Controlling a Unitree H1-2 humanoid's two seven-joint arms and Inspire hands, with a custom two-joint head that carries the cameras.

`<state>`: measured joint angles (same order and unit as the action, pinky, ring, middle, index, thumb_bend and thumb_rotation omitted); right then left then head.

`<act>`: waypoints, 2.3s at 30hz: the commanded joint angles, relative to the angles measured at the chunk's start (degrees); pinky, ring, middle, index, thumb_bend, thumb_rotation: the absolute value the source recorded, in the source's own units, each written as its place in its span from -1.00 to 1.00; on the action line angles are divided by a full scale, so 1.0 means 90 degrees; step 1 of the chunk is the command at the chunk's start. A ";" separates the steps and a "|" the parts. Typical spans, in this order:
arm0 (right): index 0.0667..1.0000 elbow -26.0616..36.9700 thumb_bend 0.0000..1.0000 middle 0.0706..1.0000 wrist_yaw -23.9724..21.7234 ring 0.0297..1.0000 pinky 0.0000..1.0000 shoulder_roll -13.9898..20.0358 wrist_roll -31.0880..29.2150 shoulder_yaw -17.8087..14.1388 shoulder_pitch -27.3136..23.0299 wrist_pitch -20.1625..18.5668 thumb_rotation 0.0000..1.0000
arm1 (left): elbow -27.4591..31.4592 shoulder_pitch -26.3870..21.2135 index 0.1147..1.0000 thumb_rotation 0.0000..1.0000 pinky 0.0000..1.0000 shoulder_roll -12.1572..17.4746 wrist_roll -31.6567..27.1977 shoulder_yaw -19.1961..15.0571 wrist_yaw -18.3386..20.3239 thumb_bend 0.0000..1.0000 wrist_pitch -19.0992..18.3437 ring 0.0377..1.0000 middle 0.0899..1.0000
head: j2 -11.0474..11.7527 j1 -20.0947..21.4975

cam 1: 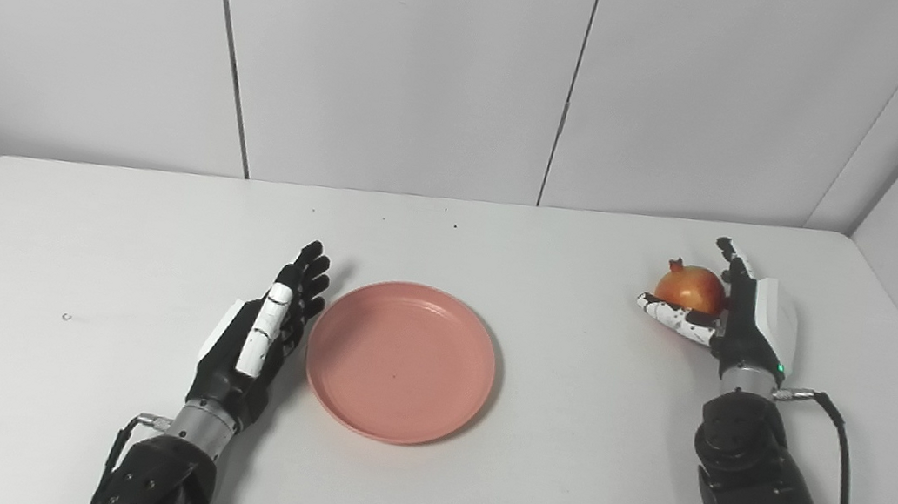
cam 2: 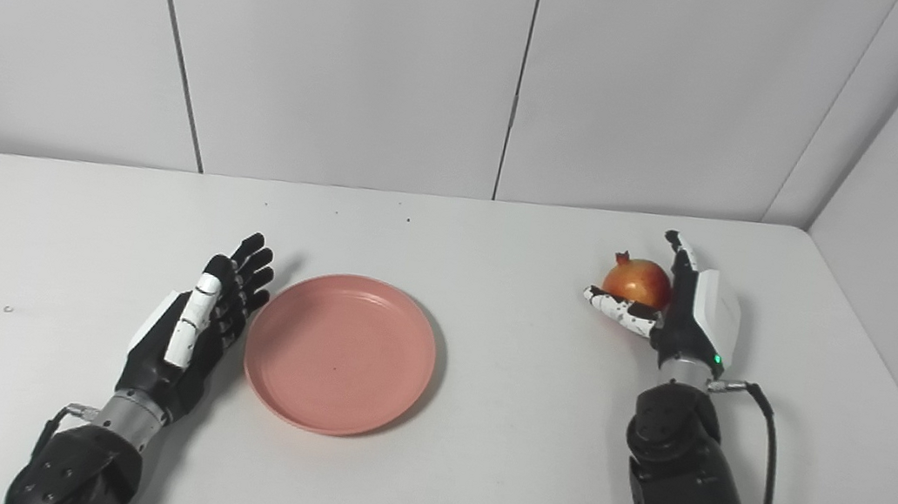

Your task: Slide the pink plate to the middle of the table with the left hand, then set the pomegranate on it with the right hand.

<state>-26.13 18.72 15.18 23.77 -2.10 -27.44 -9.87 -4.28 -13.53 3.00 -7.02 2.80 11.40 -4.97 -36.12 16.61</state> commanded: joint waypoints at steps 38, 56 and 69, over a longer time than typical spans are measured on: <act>-0.04 0.0858 0.03 -0.07 0.0904 -0.21 -0.23 -0.0283 -0.0245 -0.0064 0.0095 0.0912 -1.00 | 0.0353 -0.0132 1.00 1.00 1.00 -0.0015 0.0076 0.0041 -0.0038 0.31 0.0063 1.00 1.00 | -0.0058 -0.0044; -0.03 0.1958 0.03 -0.09 0.0397 -0.20 -0.23 -0.0667 -0.0147 0.0087 0.0358 0.0856 -1.00 | 0.0345 -0.0123 1.00 1.00 1.00 -0.0010 0.0096 0.0030 -0.0041 0.31 0.0094 1.00 1.00 | -0.0094 -0.0043; -0.01 0.2301 0.03 -0.10 0.0206 -0.20 -0.24 -0.0889 -0.0088 0.0319 0.0500 0.1007 -1.00 | 0.0393 -0.0124 1.00 1.00 1.00 -0.0021 0.0137 0.0046 -0.0068 0.28 0.0057 1.00 1.00 | -0.0119 -0.0100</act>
<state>-8.11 20.60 7.06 22.21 0.73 -21.30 -3.21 -2.92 -13.49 3.00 -6.04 3.01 11.02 -5.30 -37.26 15.73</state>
